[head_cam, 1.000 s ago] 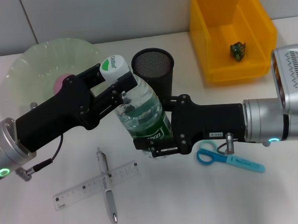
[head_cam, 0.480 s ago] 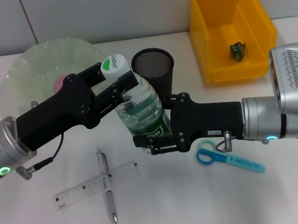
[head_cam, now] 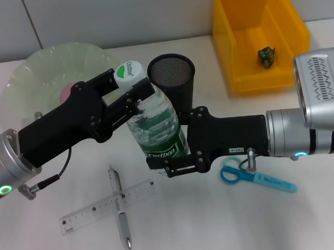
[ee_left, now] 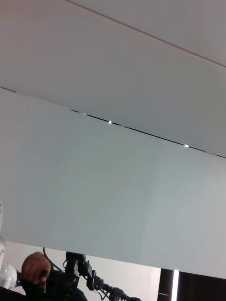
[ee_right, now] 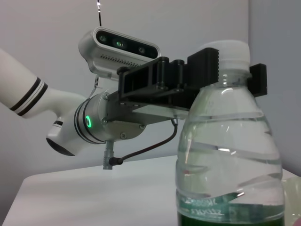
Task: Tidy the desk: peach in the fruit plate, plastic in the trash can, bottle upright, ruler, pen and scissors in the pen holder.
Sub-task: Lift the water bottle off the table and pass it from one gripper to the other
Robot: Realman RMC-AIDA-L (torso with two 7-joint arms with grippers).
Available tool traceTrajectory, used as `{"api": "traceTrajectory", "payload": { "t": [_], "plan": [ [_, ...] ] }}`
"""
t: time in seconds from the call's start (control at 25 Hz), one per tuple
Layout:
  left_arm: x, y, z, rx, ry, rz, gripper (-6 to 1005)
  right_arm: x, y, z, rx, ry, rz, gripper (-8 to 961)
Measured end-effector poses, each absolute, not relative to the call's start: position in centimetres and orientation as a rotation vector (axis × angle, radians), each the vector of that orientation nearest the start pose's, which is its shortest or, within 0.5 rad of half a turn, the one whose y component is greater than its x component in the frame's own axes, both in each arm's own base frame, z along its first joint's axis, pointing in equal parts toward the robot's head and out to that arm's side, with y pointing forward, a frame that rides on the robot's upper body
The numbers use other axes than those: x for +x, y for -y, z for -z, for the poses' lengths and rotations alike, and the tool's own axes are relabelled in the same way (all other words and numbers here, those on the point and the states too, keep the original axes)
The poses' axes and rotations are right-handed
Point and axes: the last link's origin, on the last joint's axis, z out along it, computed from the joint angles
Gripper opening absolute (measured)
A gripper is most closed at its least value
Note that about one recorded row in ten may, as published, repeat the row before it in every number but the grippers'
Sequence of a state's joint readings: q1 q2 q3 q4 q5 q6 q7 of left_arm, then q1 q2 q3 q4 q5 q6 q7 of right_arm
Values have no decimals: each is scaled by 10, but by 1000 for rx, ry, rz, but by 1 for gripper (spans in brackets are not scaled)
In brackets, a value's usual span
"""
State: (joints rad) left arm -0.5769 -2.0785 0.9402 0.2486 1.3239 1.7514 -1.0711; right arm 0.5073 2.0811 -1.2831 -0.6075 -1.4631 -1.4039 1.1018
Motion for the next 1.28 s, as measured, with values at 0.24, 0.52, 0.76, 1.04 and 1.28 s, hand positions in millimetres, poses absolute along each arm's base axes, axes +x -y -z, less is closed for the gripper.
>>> {"api": "traceTrajectory", "payload": {
  "t": [0.24,0.52,0.76,1.04,1.28],
  "plan": [
    [-207,-308,23,-2494,471,1518,471,207,-323,55,-2807,-181,-867,809],
    [-207,-308,22,-2485,471,1523,475,207,-325,55,-2802,-184,-859,808],
    [-206,-309,22,-2485,470,1524,478,207,-325,55,-2802,-184,-857,808],
    [-206,-310,21,-2485,465,1525,482,208,-325,57,-2802,-184,-841,809],
    [-204,-310,21,-2485,462,1528,485,209,-326,59,-2801,-188,-823,809]
  ]
}}
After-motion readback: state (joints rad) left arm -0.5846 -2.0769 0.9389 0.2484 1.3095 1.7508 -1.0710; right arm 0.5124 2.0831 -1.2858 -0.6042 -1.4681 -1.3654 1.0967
